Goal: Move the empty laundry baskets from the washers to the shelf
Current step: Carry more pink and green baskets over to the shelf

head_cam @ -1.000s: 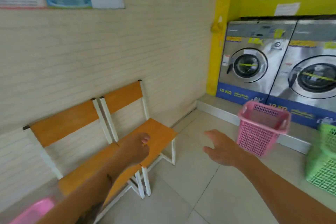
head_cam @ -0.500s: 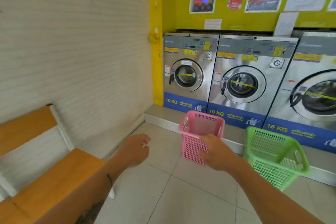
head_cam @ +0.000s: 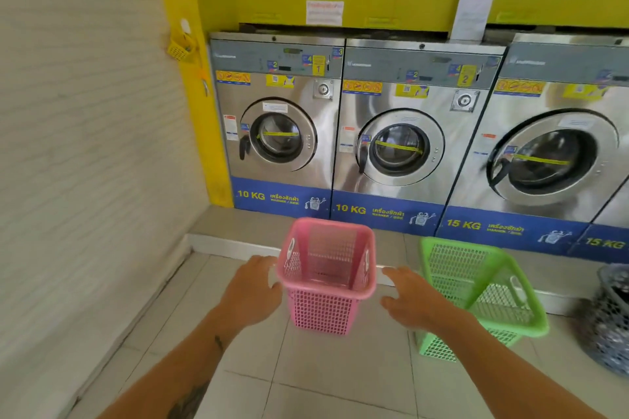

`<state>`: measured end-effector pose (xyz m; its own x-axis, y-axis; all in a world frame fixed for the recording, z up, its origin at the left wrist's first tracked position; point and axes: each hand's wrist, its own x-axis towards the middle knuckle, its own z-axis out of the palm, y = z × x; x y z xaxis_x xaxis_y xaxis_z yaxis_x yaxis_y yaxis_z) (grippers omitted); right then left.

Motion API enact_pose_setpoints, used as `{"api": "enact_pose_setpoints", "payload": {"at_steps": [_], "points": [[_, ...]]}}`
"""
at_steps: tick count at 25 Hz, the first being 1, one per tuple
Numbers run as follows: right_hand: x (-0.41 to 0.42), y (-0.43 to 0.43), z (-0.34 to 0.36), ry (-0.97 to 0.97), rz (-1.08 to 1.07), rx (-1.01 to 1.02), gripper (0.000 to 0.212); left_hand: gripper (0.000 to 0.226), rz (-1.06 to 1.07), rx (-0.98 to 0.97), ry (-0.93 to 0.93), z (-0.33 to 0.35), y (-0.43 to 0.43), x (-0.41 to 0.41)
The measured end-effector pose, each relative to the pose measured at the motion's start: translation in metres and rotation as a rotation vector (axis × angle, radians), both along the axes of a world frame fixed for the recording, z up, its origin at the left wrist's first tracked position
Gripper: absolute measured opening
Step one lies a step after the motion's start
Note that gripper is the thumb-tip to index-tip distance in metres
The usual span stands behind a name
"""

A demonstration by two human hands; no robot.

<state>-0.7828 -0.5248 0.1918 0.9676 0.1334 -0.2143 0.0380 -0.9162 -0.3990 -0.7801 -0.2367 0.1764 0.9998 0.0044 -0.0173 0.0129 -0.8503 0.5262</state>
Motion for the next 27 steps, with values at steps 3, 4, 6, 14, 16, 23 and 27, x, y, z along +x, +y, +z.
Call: {"api": "enact_pose_setpoints", "payload": {"at_steps": [3, 4, 6, 14, 16, 23, 27], "points": [[0.061, -0.016, -0.014, 0.037, -0.068, -0.008, 0.060, 0.054, -0.078, 0.182, -0.022, -0.013, -0.013, 0.068], [0.084, -0.022, -0.023, 0.048, -0.080, -0.003, 0.063, 0.057, -0.090, 0.242, -0.017, -0.021, -0.016, 0.092], [0.138, -0.033, -0.041, 0.063, -0.099, 0.001, 0.064, 0.059, -0.089, 0.311, 0.019, -0.040, -0.023, 0.143], [0.323, -0.043, -0.119, 0.176, -0.056, -0.025, 0.061, 0.058, -0.050, 0.393, 0.151, -0.114, -0.036, 0.304], [0.357, -0.045, -0.145, 0.208, -0.088, -0.031, 0.061, 0.057, -0.056, 0.391, 0.170, -0.144, -0.035, 0.341], [0.464, -0.039, -0.293, 0.271, -0.192, -0.062, 0.066, 0.068, -0.147, 0.425, 0.220, -0.305, -0.017, 0.478], [0.502, -0.040, -0.397, 0.262, -0.268, -0.158, 0.087, 0.077, -0.173, 0.420, 0.232, -0.395, 0.001, 0.528]]}}
